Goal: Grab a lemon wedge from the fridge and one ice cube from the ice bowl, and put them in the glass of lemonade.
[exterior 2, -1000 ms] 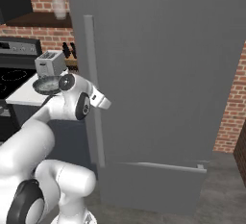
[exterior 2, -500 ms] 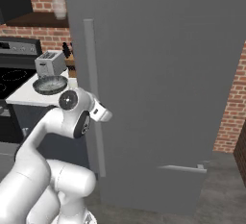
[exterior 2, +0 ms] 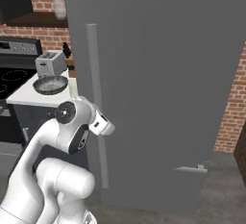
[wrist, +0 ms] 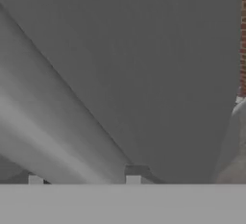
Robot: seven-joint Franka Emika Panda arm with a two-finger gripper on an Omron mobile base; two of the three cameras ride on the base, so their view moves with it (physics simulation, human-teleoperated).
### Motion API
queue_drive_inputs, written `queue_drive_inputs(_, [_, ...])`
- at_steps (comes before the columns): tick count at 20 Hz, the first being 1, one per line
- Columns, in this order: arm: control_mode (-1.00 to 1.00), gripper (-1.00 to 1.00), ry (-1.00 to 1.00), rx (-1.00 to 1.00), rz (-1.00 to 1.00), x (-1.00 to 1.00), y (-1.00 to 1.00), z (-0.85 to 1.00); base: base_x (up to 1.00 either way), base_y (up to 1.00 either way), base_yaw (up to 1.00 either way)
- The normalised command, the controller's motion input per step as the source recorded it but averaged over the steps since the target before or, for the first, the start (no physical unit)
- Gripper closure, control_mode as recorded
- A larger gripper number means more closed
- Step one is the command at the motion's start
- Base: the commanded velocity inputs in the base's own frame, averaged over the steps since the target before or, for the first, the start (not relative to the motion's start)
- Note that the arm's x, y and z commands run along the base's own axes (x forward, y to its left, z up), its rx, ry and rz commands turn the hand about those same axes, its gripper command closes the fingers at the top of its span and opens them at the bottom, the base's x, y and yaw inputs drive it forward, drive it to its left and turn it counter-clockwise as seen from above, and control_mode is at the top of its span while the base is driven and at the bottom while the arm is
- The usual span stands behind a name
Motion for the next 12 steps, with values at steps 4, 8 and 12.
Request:
queue_drive_inputs(4, [-1.0, -1.0, 0.01, 0.15, -0.33, -0.53, -1.0, 0.06, 0.0, 0.0, 0.0])
queue_drive_inputs(8, [-1.0, -1.0, -0.05, 0.18, -0.24, -0.66, -0.97, 0.46, 0.0, 0.0, 0.0])
queue_drive_inputs(12, [-1.0, -1.0, -0.27, 0.22, -0.15, -0.81, -0.55, 0.8, 0.0, 0.0, 0.0])
